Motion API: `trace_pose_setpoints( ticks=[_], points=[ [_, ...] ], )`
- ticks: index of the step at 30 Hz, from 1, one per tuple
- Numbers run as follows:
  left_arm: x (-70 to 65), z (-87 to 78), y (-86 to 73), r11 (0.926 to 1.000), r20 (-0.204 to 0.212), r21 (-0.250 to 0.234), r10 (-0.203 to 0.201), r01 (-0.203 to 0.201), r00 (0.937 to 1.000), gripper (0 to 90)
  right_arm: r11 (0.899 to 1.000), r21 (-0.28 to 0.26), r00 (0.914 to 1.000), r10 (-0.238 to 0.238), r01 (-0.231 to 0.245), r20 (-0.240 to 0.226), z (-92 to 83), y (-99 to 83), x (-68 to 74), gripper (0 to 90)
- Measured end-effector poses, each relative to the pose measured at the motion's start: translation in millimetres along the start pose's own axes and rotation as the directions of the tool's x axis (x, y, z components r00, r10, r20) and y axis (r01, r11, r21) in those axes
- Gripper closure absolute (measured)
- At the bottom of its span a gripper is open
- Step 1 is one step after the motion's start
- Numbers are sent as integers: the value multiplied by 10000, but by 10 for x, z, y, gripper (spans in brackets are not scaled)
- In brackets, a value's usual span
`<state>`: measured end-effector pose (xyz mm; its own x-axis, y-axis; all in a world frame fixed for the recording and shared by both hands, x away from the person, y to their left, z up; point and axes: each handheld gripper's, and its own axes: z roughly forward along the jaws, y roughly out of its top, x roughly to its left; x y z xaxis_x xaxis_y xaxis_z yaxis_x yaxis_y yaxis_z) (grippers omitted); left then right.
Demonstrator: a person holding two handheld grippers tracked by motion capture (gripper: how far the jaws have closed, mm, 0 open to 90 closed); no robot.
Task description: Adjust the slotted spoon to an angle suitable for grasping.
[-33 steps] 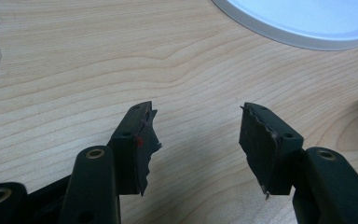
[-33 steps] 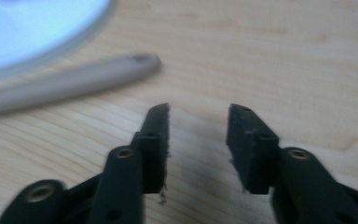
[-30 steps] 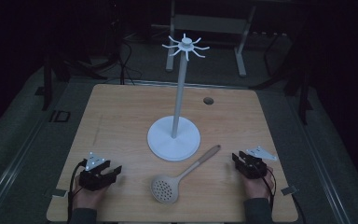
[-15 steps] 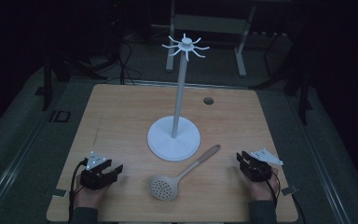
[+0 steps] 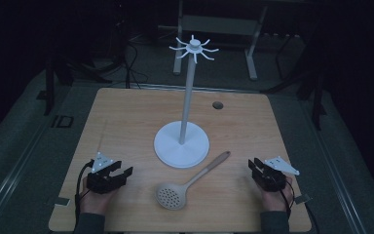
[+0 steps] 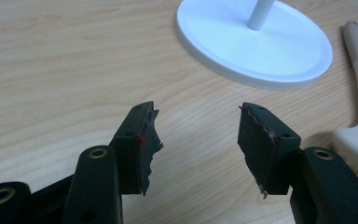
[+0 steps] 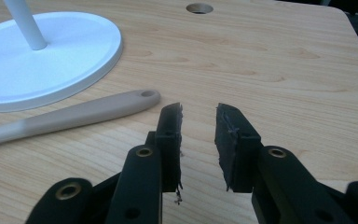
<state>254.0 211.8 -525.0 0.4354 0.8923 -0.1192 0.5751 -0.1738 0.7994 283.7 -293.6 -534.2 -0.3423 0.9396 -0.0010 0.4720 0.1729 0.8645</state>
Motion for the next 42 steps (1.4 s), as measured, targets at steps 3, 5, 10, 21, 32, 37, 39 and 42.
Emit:
trace_pose_setpoints(
  ticks=[3, 5, 10, 21, 32, 37, 39, 42],
  points=[
    [-51, 38, 73, 10000, 170, 69, 31, -32, 9999, 464, 10000, -35, 10000, 19, -19, 21, -7, 1, -4, 696],
    [-81, 66, 118, 9999, 361, 142, 2, -8, 9993, 465, 10000, -74, 10000, 35, -34, 62, -10, -1, -10, 679],
    [-187, 135, 235, 9991, 508, 294, 306, -321, 9982, 465, 9999, -113, 9998, 115, -113, 135, -20, -9, -27, 667],
    [-385, 280, 502, 9970, 802, 528, 517, -561, 9954, 470, 9999, 40, 9994, 163, -164, 289, 11, -35, -63, 618],
    [-593, 433, 714, 9883, 947, 787, 1230, -1306, 9879, 496, 10000, 50, 9992, -41, 39, 402, 33, -49, -62, 590],
    [-672, 506, 778, 9855, 1150, 885, 1343, -1448, 9842, 508, 9999, 101, 9991, 7, -11, 426, 40, -58, -72, 583],
    [-711, 536, 790, 9838, 1239, 965, 1389, -1512, 9825, 510, 9999, 112, 9991, 41, -46, 423, 41, -60, -74, 583],
    [-781, 582, 799, 9802, 1361, 1074, 1515, -1666, 9790, 514, 9999, 101, 9991, 41, -46, 430, 40, -63, -79, 581]
  ],
)
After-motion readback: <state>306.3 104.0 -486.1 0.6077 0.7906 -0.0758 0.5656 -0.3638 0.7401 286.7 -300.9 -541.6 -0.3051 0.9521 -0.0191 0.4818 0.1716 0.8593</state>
